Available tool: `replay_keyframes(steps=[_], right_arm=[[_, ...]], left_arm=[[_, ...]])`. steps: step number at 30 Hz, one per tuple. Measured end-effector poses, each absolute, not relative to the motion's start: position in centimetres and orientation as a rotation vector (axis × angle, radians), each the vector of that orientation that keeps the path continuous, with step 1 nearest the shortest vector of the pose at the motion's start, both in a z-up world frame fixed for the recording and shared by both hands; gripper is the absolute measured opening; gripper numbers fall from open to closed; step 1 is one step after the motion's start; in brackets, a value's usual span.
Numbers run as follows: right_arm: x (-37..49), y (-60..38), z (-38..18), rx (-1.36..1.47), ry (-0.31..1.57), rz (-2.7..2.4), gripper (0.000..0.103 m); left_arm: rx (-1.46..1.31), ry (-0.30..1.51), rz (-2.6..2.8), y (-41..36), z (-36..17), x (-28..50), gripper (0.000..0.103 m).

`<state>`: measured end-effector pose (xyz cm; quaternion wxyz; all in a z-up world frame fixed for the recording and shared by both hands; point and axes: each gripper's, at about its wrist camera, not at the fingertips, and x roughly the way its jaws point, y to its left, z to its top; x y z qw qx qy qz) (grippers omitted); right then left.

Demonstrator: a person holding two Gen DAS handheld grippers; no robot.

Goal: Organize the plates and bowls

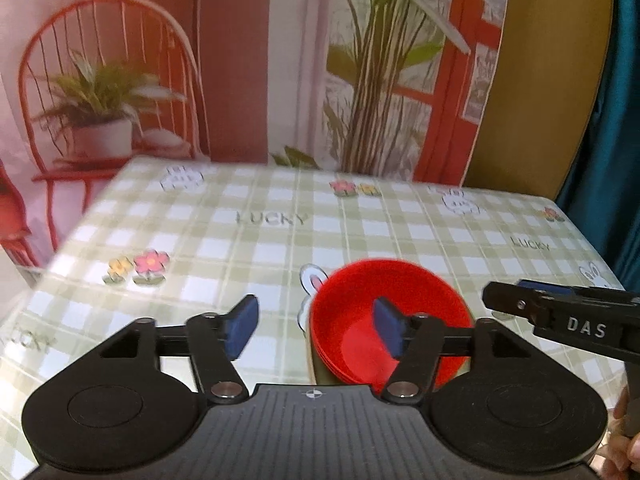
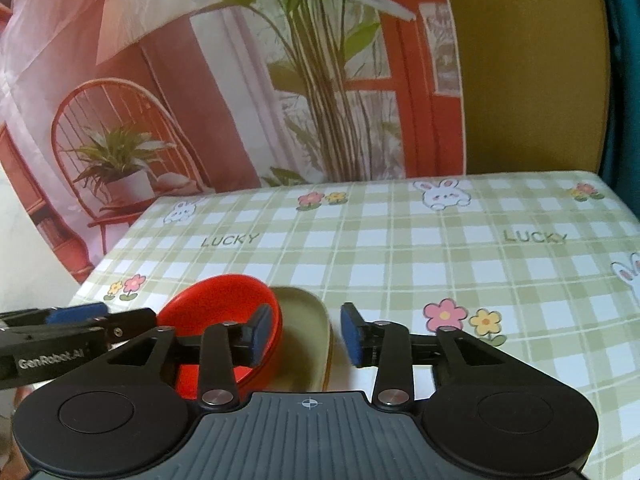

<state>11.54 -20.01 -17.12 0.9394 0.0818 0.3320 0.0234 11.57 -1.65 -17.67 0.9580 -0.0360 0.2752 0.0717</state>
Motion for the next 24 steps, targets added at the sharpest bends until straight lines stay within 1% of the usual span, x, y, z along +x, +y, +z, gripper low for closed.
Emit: replay_keyframes(steps=[1, 2, 4, 5, 6, 7, 8, 9, 12, 13, 24], right_arm=[[11.3, -20.1, -16.9, 0.164, 0.67, 0.044, 0.048], [11.1, -20.2, -16.6, 0.16, 0.662, 0.042, 0.051], [10.8, -20.2, -16.0, 0.148, 0.647, 0.035, 0.062], [10.6, -20.2, -15.6, 0.139, 0.638, 0.029, 0.065], [10.4, -20.2, -15.3, 0.135, 0.63, 0.027, 0.073], [10.2, -20.2, -14.9, 0.133, 0.622, 0.028, 0.08], [10.0, -20.3, -14.5, 0.132, 0.614, 0.028, 0.083], [9.8, -20.3, -14.1, 0.131, 0.607, 0.027, 0.089], [9.0, -20.3, -12.8, 0.134, 0.585, 0.031, 0.1], [8.7, -20.4, -12.3, 0.136, 0.575, 0.031, 0.102], [4.9, -20.0, -5.8, 0.136, 0.468, 0.016, 0.103]], left_arm=[[-0.06, 0.541, 0.151, -1.8, -17.2, 11.4, 0.071], [-0.049, 0.526, 0.155, -1.8, -16.8, 11.1, 0.071], [-0.034, 0.502, 0.168, -2.0, -16.0, 10.8, 0.077], [-0.027, 0.492, 0.175, -2.1, -15.6, 10.6, 0.078], [-0.021, 0.479, 0.18, -2.3, -15.1, 10.4, 0.08], [-0.017, 0.464, 0.183, -2.4, -14.7, 10.2, 0.08], [-0.013, 0.452, 0.184, -2.5, -14.3, 9.9, 0.08], [-0.008, 0.438, 0.183, -2.7, -13.9, 9.6, 0.081], [-0.005, 0.403, 0.187, -2.8, -12.4, 8.6, 0.082], [-0.007, 0.392, 0.19, -2.9, -12.0, 8.4, 0.082], [0.01, 0.236, 0.273, -3.7, -6.2, 3.6, 0.082]])
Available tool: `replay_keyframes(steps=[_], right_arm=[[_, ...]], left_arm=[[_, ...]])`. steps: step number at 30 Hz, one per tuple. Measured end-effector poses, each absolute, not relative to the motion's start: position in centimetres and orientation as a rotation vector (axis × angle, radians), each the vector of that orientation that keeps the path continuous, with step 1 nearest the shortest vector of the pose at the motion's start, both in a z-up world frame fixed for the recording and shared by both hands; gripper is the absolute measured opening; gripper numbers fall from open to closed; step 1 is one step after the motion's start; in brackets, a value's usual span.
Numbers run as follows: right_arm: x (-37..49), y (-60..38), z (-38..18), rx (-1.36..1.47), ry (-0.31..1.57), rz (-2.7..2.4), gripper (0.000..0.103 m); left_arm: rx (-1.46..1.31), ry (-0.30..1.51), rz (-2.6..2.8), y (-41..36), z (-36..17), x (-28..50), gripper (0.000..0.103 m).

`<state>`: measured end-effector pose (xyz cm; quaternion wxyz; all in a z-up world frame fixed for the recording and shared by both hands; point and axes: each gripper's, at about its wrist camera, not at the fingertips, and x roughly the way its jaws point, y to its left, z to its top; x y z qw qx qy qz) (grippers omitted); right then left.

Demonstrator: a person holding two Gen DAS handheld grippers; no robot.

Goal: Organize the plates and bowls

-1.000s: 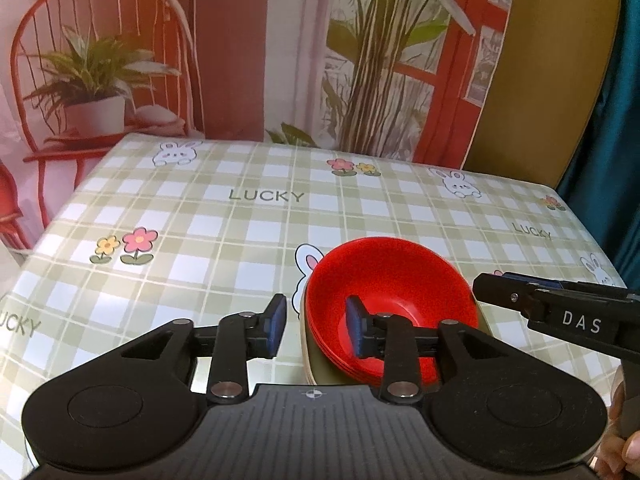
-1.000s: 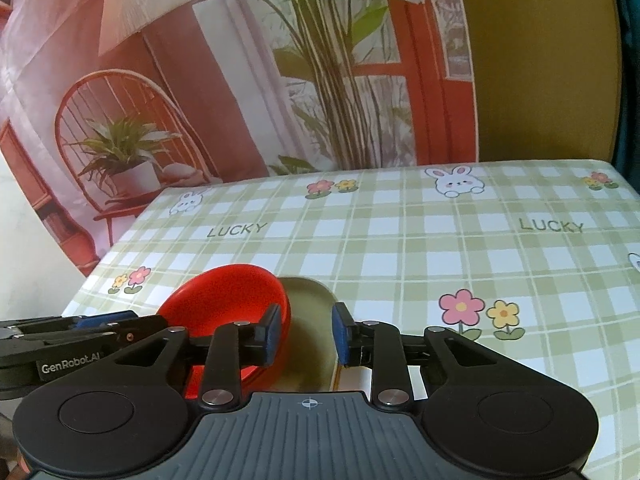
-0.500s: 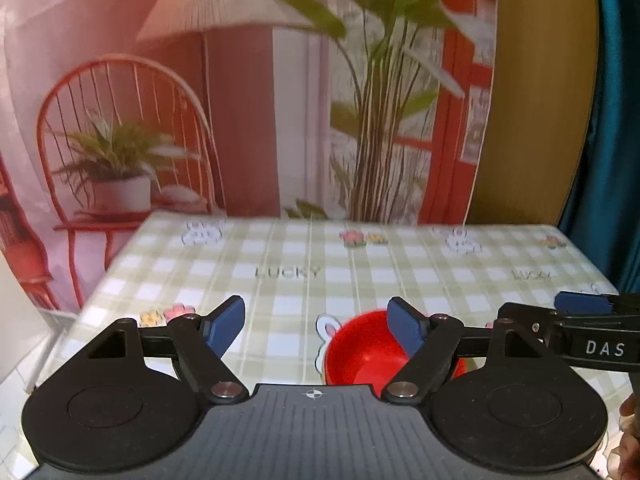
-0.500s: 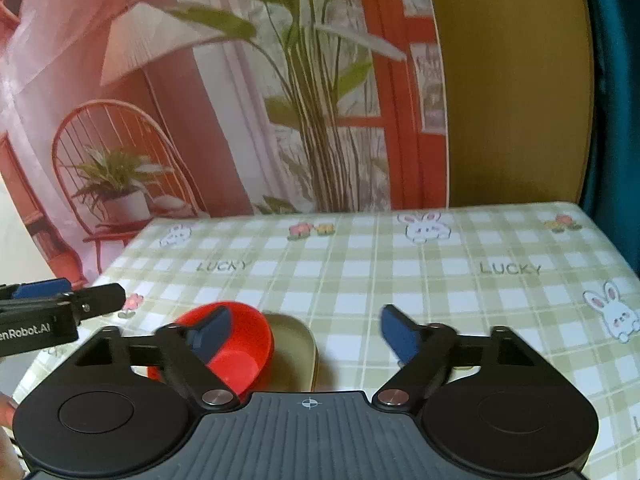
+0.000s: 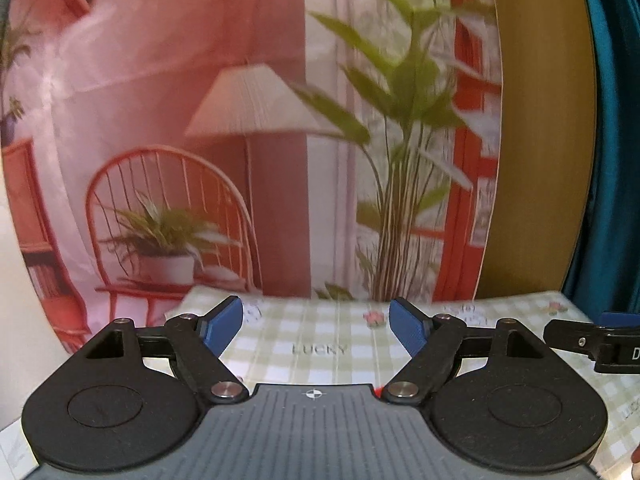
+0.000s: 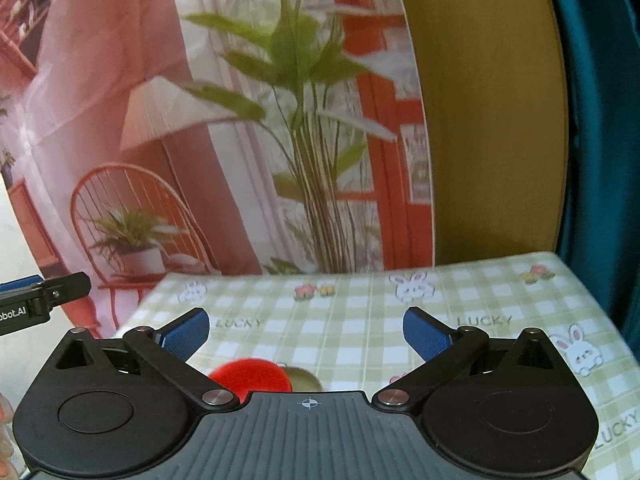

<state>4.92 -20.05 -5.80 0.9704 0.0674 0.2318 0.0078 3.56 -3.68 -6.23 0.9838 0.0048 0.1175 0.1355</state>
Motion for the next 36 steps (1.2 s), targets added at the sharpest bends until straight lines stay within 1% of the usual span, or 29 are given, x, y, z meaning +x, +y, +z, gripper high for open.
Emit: replay_keyframes(steps=[5, 15, 21, 36], right_arm=[[2.9, -19.4, -2.6, 0.115, 0.428, 0.02, 0.103], [-0.6, -18.4, 3.0, 0.083, 0.334, 0.019, 0.103], [-1.4, -18.4, 4.1, 0.066, 0.326, 0.011, 0.103], [-2.0, -18.1, 4.5, 0.063, 0.316, 0.007, 0.103]], left_arm=[[-0.012, 0.204, 0.275, -4.0, -3.7, 0.9, 0.082], [0.036, 0.092, 0.303, -5.6, 0.5, -4.3, 0.082], [0.044, 0.094, 0.306, -6.5, 1.5, -5.5, 0.082], [0.008, 0.111, 0.334, -6.1, 1.4, -5.5, 0.082]])
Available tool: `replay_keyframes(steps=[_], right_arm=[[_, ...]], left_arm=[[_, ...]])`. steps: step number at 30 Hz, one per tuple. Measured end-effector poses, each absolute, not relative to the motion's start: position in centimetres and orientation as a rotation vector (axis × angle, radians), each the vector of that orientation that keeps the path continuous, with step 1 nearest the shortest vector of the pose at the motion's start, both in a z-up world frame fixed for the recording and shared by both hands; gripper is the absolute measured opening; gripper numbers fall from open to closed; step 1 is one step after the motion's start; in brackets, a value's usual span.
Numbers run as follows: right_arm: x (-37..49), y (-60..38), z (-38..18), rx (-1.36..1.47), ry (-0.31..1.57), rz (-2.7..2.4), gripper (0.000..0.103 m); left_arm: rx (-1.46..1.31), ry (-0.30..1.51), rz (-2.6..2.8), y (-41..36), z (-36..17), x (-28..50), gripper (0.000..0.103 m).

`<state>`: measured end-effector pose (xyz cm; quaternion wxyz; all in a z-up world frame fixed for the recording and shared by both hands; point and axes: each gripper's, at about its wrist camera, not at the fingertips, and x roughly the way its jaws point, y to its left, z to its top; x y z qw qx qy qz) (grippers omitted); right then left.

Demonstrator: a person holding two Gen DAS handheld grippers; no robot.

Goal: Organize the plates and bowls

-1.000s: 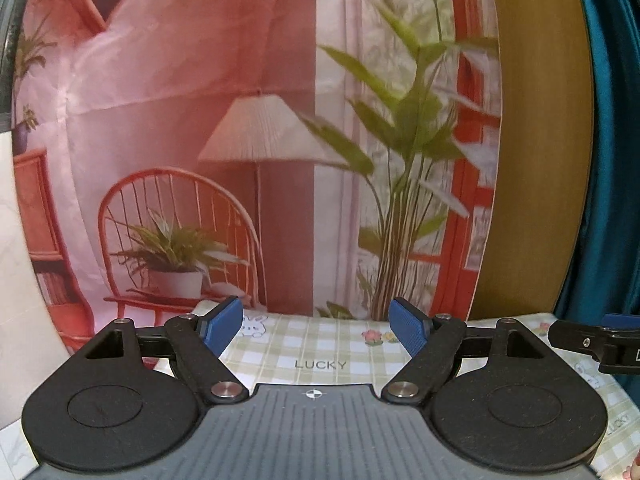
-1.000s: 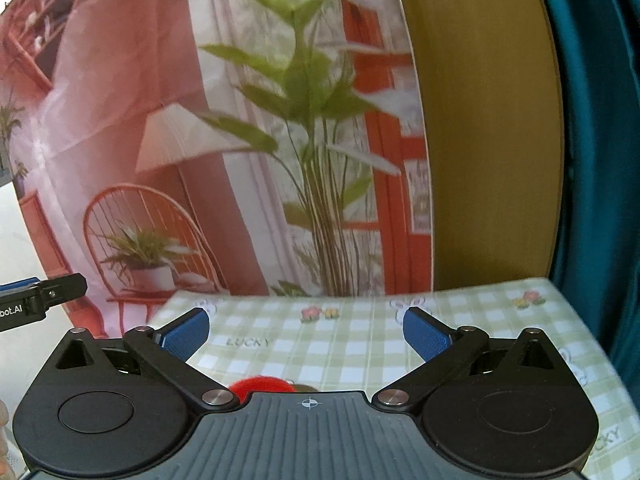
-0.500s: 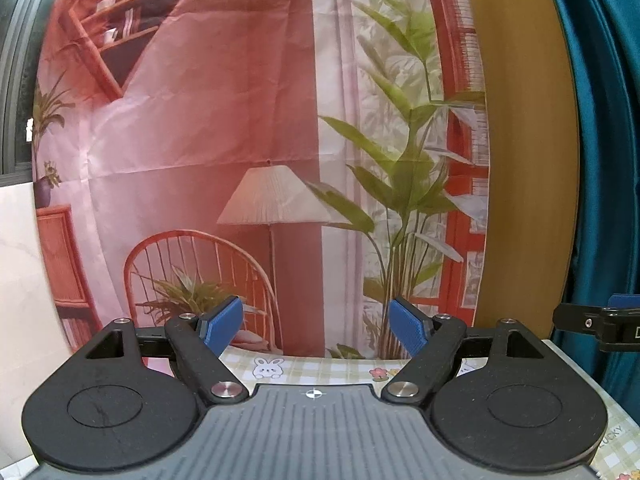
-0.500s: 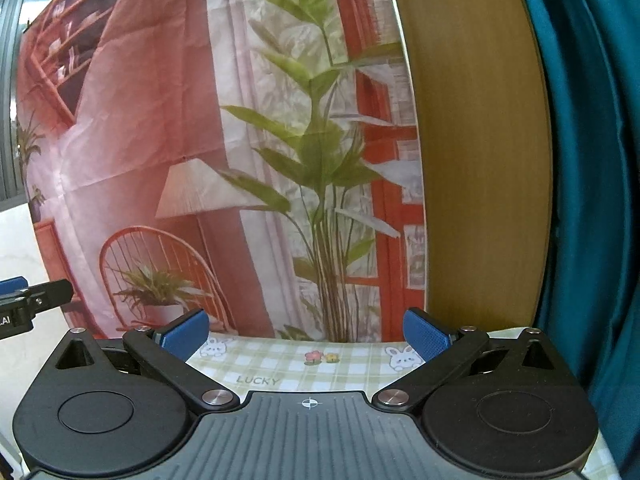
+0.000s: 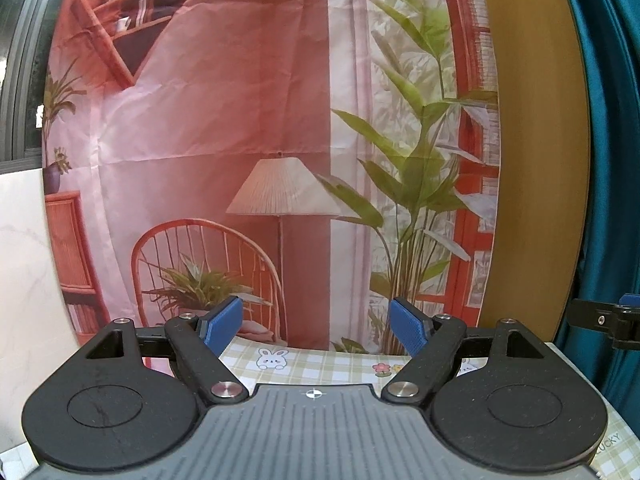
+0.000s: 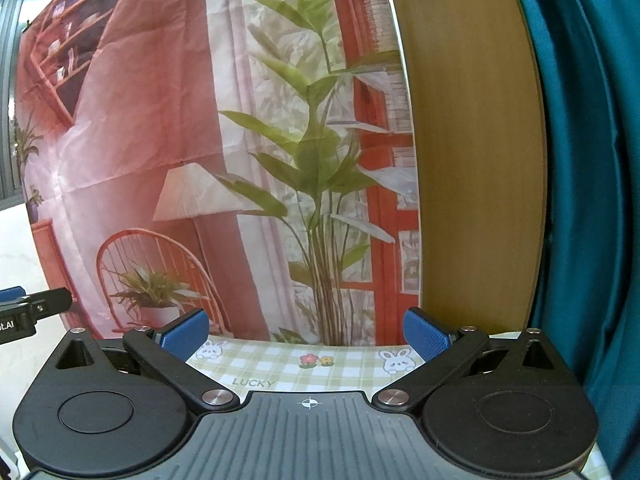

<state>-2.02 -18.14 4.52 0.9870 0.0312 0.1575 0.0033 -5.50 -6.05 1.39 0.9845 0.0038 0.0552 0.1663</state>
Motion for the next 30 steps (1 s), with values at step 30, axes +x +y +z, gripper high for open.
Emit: replay_keyframes(steps=[30], right_arm=[[-2.07, -17.91, 4.54, 0.061, 0.322, 0.01, 0.103]], left_arm=[[0.004, 0.13, 0.315, -5.78, 1.05, -5.31, 0.083]])
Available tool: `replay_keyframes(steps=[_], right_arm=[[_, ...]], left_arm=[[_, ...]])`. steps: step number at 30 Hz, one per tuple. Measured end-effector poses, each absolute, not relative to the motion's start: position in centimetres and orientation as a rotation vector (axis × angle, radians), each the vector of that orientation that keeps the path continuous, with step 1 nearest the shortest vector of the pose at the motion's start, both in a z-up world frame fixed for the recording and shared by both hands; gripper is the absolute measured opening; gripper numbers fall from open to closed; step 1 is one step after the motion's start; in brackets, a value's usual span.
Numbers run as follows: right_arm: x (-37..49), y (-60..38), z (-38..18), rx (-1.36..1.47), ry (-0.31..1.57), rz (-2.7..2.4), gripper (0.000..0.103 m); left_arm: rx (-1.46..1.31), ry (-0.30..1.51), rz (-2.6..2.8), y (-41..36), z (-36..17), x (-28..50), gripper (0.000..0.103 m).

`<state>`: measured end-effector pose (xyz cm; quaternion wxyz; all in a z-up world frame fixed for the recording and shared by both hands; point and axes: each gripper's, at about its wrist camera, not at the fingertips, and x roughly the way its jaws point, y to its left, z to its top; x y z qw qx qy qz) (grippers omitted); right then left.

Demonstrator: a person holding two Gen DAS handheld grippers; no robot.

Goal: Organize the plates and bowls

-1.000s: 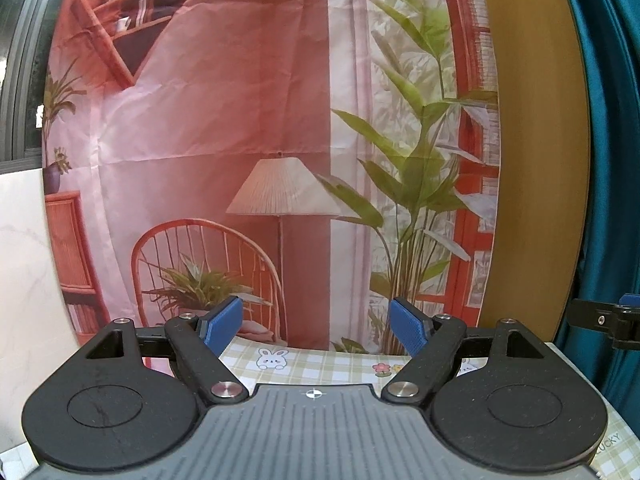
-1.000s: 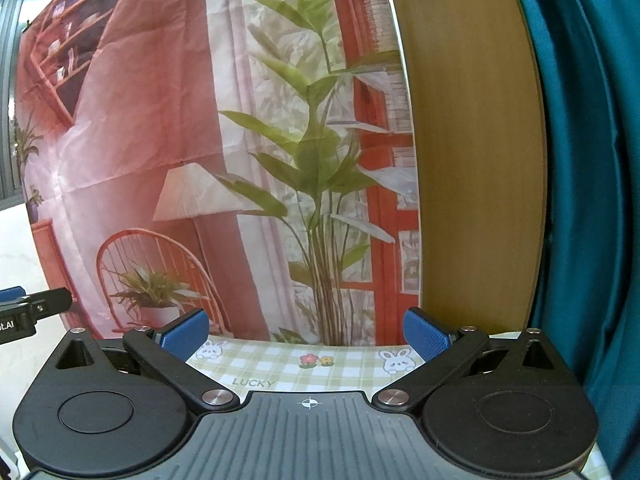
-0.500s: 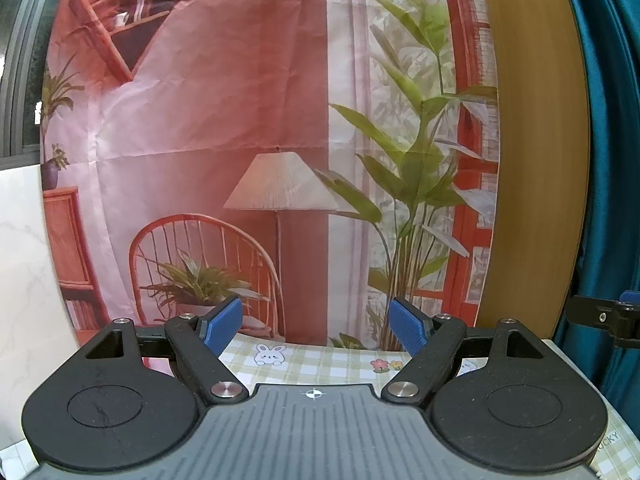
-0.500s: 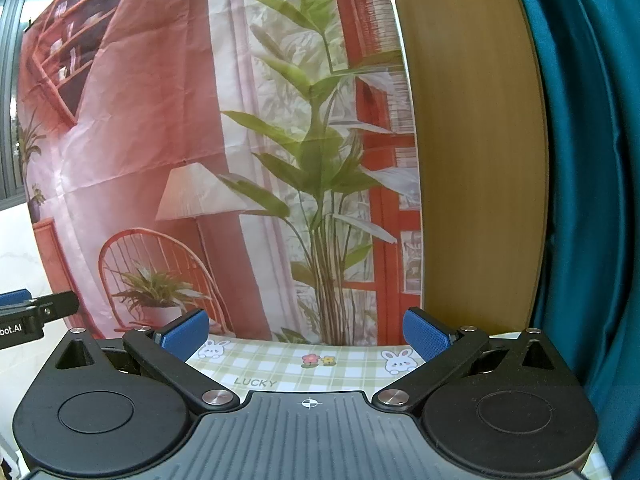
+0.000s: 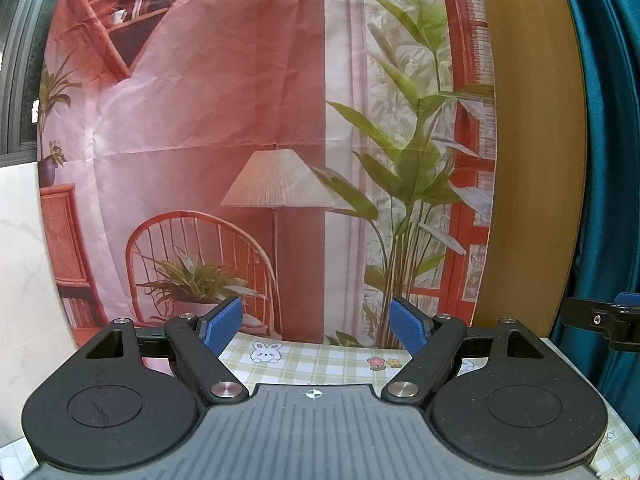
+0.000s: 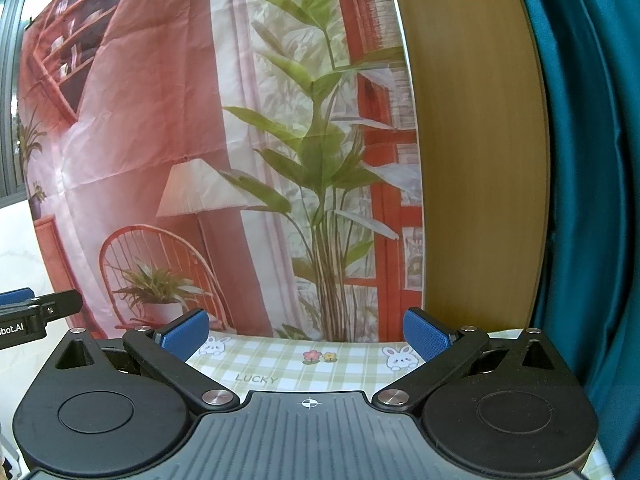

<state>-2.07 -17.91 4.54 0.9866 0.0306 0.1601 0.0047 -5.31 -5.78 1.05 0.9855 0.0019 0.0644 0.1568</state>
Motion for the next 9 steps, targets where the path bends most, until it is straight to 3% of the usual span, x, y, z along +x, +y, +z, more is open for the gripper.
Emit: replay_keyframes(steps=[9], right_arm=[[-2.04, -17.95, 4.55, 0.061, 0.322, 0.01, 0.103]], left_arm=[[0.0, 0.128, 0.31, -5.67, 0.99, -5.3, 0.083]])
